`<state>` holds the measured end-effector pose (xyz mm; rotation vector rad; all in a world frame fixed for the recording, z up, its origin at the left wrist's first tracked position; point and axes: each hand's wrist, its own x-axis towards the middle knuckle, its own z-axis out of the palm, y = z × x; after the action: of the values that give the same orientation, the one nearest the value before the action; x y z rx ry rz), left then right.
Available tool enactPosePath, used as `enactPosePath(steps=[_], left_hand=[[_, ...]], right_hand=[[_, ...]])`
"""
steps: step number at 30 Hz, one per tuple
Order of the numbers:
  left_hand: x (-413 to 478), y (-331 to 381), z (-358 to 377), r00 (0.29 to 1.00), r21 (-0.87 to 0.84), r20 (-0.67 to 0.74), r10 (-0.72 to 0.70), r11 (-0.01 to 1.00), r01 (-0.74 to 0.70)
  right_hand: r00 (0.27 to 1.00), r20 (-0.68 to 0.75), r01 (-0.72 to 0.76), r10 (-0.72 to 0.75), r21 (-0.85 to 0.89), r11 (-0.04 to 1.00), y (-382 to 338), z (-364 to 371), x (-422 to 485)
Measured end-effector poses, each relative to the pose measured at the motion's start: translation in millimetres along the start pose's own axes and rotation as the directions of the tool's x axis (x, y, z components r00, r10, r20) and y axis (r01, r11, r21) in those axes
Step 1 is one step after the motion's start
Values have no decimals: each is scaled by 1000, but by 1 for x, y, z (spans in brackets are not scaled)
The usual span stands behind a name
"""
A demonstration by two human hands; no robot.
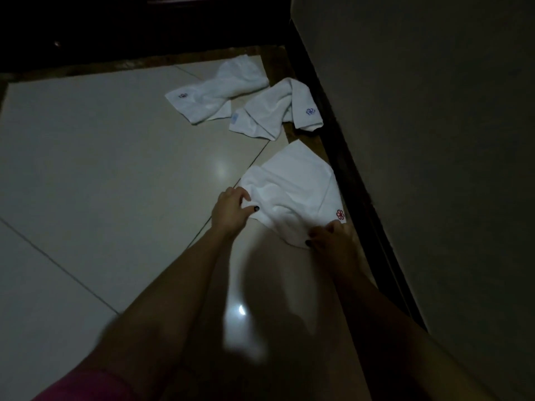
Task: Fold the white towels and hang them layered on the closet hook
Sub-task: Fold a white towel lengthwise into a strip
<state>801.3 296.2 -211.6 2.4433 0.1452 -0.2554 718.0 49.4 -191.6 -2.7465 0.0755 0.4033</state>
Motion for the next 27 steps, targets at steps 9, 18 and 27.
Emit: enactPosePath(steps=[9,18,27], left_hand=[[-8,55,-78,971,-502,220,-97,842,198],[-61,207,-283,985,-721,116,-124,672,169],[-182,321,-508,977,-829,-25,-214,550,99]], right_hand=[[983,162,-118,89,179,977,-37,-87,3],[972,59,-199,228,725,660,-144,-321,-56],[945,300,-97,-130,636,765,-272,-587,-142]])
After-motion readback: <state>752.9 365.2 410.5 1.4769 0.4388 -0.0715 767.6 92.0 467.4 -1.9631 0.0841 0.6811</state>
